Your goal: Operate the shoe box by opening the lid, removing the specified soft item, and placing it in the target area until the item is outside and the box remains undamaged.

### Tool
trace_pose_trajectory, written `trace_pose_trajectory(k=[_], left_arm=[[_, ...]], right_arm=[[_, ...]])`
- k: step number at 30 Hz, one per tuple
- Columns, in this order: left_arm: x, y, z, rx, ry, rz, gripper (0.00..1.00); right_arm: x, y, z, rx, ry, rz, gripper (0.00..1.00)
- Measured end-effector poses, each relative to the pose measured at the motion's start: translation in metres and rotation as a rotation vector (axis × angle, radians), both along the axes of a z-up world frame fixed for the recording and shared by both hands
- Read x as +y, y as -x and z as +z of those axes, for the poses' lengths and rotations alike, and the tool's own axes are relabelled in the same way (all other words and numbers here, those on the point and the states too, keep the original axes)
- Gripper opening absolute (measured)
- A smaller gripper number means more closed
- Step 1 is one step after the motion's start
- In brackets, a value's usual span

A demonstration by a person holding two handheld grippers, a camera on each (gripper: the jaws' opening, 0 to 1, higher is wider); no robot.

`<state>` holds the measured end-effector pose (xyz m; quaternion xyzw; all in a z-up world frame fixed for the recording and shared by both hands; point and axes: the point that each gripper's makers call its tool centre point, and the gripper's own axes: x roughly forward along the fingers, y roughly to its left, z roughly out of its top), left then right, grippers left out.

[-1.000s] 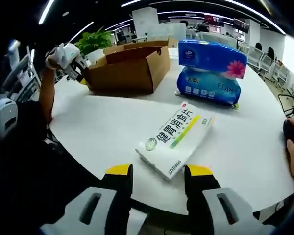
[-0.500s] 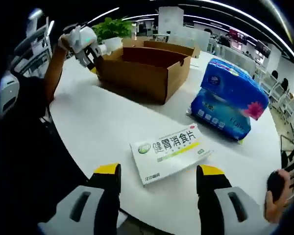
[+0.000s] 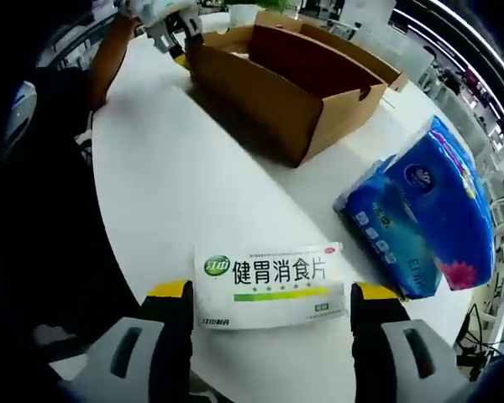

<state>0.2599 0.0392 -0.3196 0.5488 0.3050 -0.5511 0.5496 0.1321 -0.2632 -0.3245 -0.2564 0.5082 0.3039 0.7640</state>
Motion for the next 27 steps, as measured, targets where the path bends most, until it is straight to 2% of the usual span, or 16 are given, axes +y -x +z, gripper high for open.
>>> trace_pose_trajectory(k=[7, 14, 17, 20, 23, 27], left_arm=[[0.0, 0.0, 0.0, 0.0, 0.0, -0.002, 0.1], [0.0, 0.001, 0.0, -0.001, -0.001, -0.004, 0.1], [0.0, 0.001, 0.0, -0.001, -0.001, -0.004, 0.1], [-0.001, 0.001, 0.0, -0.001, -0.001, -0.004, 0.1], [-0.001, 0.001, 0.0, -0.001, -0.001, -0.004, 0.1], [-0.001, 0.001, 0.0, 0.0, -0.001, -0.004, 0.1]], right_arm=[[0.002, -0.001, -0.013, 0.066, 0.041, 0.02, 0.81], [-0.001, -0.006, -0.013, 0.075, 0.03, -0.051, 0.8], [-0.007, -0.009, -0.013, 0.073, 0.026, -0.113, 0.8], [-0.021, -0.012, -0.013, 0.077, 0.025, -0.25, 0.8], [-0.029, -0.015, -0.013, 0.067, 0.007, -0.313, 0.8], [-0.033, -0.016, -0.013, 0.066, 0.006, -0.353, 0.81]])
